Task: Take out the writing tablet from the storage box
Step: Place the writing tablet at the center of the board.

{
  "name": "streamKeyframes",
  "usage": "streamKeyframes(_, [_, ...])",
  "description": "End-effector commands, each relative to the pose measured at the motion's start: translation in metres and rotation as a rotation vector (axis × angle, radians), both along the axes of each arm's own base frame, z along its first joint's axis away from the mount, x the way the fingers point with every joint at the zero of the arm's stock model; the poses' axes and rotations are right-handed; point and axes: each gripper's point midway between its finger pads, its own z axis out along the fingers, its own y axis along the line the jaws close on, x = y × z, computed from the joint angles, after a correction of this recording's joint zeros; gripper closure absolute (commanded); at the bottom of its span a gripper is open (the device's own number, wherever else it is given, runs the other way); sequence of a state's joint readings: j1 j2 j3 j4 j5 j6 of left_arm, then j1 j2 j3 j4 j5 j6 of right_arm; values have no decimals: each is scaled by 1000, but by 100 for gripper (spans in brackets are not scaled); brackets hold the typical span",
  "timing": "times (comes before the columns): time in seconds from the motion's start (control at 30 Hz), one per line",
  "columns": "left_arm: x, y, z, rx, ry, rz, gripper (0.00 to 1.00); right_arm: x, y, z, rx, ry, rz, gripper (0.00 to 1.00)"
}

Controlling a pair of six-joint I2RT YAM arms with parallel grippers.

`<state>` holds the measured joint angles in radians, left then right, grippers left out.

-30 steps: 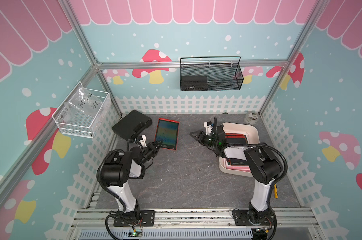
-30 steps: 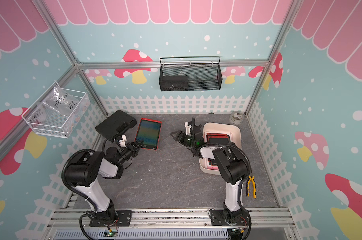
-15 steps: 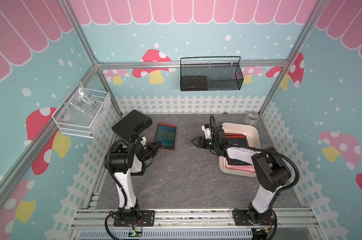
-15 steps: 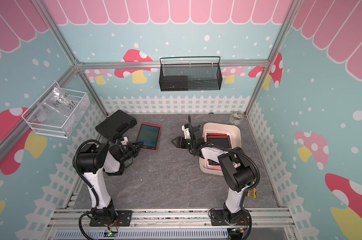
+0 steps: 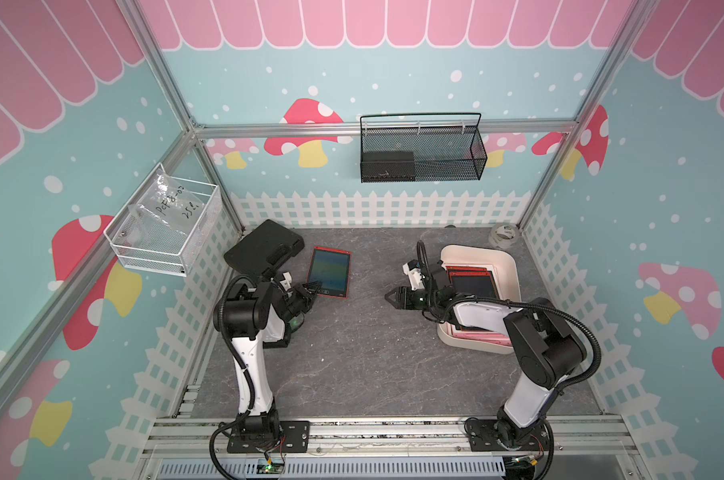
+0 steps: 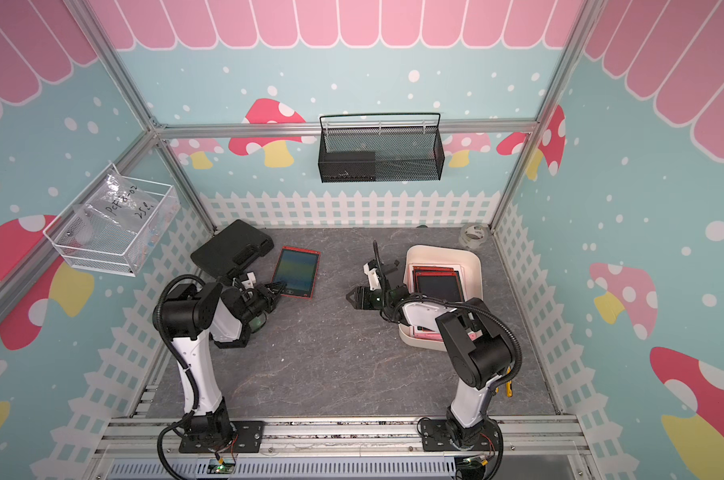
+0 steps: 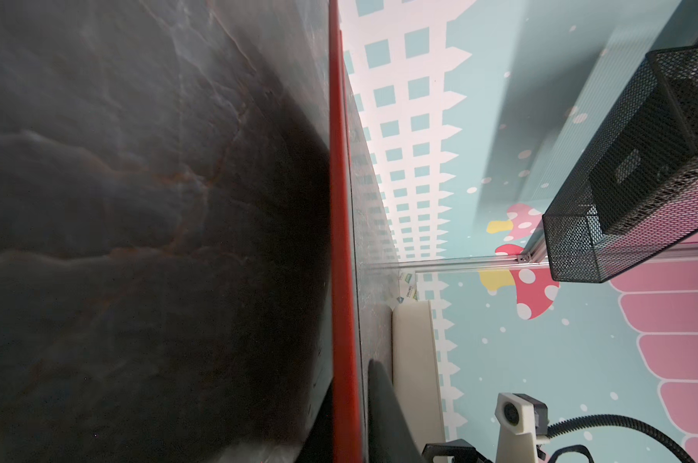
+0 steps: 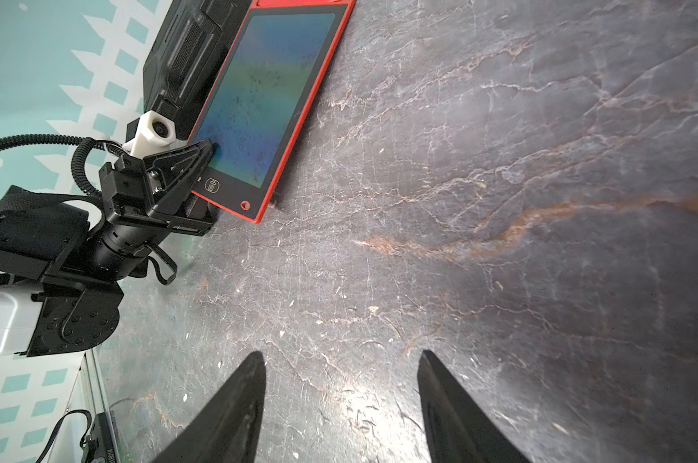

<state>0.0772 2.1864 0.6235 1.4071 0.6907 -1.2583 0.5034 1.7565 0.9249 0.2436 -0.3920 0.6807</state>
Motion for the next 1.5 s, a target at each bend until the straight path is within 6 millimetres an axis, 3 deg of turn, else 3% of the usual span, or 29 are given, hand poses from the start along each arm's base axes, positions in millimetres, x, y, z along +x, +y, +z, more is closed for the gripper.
streamKeyframes(0.0, [5, 13, -14, -8, 35, 61, 83, 5, 2, 5, -16, -29, 12, 38])
streamKeyframes(0.27, [7, 16, -31, -1, 118, 85, 80, 10, 3, 11, -21, -39, 7, 37])
streamKeyframes(0.47, [-1, 18, -47, 85, 269, 93, 69, 14, 5, 8, -26, -22, 2, 37])
streamKeyframes(1.0, [-24, 34, -44, 414, 601, 153, 60, 17, 9, 2, -49, -1, 17, 36])
streamKeyframes(1.47, [-22, 37, -45, 496, 706, 127, 43, 18, 16, -2, -50, 0, 60, 35])
